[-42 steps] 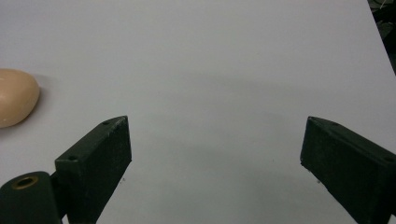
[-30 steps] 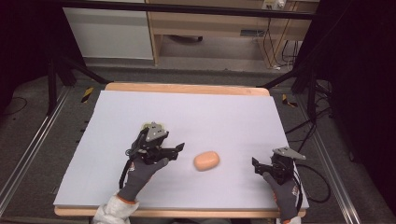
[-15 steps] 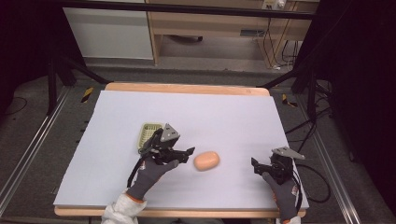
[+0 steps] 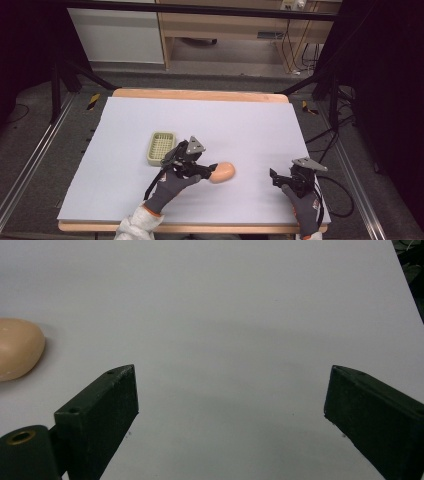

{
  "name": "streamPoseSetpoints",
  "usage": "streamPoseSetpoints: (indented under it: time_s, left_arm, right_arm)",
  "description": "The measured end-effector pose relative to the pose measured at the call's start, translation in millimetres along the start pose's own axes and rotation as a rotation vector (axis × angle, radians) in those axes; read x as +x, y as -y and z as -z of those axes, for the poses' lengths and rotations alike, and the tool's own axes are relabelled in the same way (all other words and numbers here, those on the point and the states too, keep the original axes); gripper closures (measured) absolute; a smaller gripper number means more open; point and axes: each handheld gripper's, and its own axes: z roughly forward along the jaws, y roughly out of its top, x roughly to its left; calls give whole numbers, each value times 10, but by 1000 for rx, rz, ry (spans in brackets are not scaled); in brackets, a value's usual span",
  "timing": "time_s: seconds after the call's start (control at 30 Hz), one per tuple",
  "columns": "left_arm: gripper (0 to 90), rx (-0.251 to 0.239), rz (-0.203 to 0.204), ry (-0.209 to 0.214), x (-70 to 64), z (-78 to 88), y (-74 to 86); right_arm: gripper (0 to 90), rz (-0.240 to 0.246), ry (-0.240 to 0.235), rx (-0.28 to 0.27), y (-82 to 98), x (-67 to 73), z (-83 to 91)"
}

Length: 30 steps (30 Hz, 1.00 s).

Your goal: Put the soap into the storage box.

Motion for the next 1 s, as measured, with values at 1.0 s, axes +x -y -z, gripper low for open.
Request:
streamPoseSetpoints:
  time_s: [1.0]
  left_arm:
    - [210,149,-107,70,-256,-449,19]
  right_arm:
    - [79,11,-11,8,1,13,-19]
